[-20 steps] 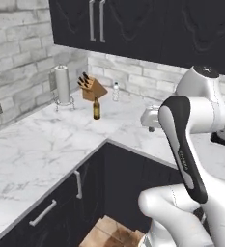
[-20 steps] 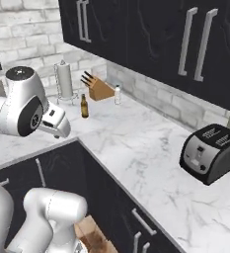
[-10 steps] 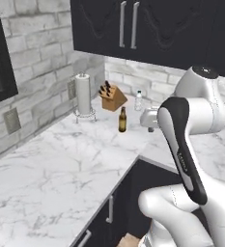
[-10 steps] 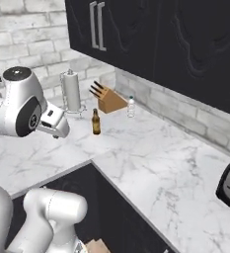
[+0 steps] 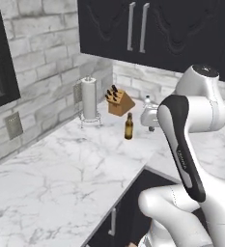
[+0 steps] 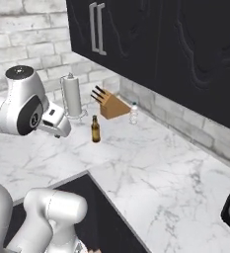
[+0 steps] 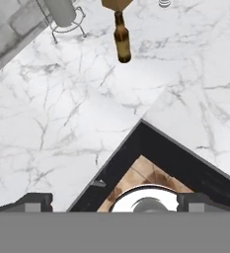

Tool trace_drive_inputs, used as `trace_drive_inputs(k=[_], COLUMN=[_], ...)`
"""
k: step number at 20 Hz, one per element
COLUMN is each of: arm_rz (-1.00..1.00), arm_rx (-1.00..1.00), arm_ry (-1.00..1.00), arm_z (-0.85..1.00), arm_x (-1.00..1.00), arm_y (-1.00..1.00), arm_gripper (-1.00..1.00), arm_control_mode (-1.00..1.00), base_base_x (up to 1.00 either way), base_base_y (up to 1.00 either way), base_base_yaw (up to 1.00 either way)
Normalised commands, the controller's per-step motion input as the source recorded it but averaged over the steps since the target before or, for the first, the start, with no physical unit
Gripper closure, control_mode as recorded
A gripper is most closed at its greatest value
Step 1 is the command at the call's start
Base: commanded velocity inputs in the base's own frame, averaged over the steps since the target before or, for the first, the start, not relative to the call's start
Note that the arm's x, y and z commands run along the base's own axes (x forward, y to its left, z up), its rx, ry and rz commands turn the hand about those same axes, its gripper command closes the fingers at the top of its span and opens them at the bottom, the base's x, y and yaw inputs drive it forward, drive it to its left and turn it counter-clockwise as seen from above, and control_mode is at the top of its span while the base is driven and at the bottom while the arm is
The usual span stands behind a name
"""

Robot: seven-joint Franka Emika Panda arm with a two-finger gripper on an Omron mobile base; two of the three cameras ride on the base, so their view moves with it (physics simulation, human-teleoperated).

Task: Place the drinks on the dining counter in a tight cluster.

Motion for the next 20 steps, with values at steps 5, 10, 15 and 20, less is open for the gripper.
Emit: trace_drive_inputs(k=[5, 10, 15, 20], arm_rz=[0.00, 0.00, 0.00, 0.00], arm_rx=[0.00, 0.00, 0.00, 0.00], arm_ry=[0.00, 0.00, 0.00, 0.00], arm_z=[0.00, 0.00, 0.00, 0.00], arm_x=[0.00, 0.00, 0.00, 0.00], arm_y=[0.00, 0.00, 0.00, 0.00], arm_gripper=[-1.00, -1.00, -1.00, -1.00], arm_control_mode=[1.00, 1.00, 1.00, 1.00], base_base_x=[1.00, 1.00, 1.00, 1.00], base_base_y=[-0.47, -0.59, -0.80, -0.62], base_base_yaw=[0.17, 0.22, 0.29, 0.27])
